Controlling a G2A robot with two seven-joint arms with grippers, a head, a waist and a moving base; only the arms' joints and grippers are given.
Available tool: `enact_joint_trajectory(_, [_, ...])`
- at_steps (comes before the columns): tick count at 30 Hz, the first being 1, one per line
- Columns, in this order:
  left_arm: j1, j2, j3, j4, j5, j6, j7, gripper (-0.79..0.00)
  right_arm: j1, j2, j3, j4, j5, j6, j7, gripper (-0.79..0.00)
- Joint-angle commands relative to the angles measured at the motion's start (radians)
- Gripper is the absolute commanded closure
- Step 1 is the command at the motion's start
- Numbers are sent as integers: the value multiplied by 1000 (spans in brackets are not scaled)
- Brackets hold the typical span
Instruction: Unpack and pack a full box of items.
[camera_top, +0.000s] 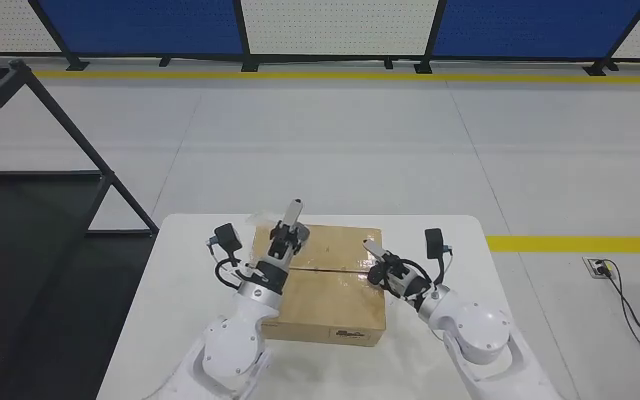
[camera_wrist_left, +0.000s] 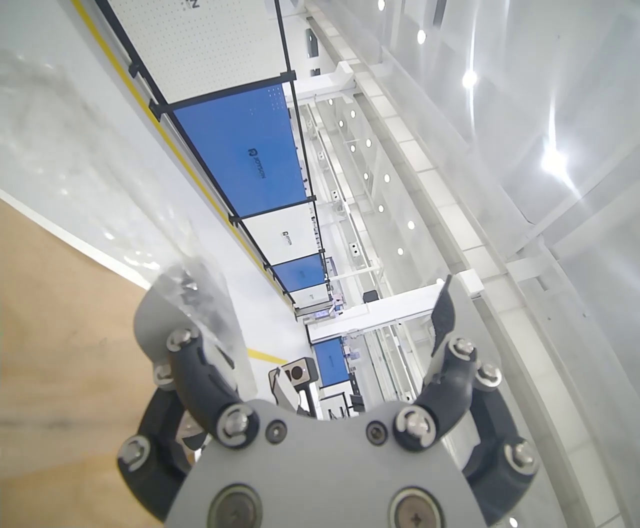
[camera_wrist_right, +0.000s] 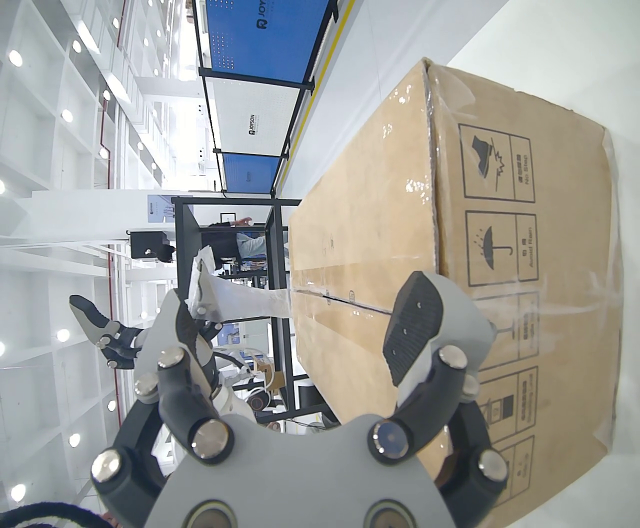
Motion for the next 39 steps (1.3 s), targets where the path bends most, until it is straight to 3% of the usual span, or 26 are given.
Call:
enact_joint_trajectory(1, [-5,-5,8,6,5,3,-1,-785,-1,0,0,1,2,0,1,-785])
enact_joint_trajectory(20, [-66,-62,92,83,56,33,-19,-785,-16,2,6,-5,6,-12,11,-785])
enact_joint_trajectory(39, [-60,-100,90,105,94,37,-41,-785,-24,5,10,-14,5,-11,14,-785])
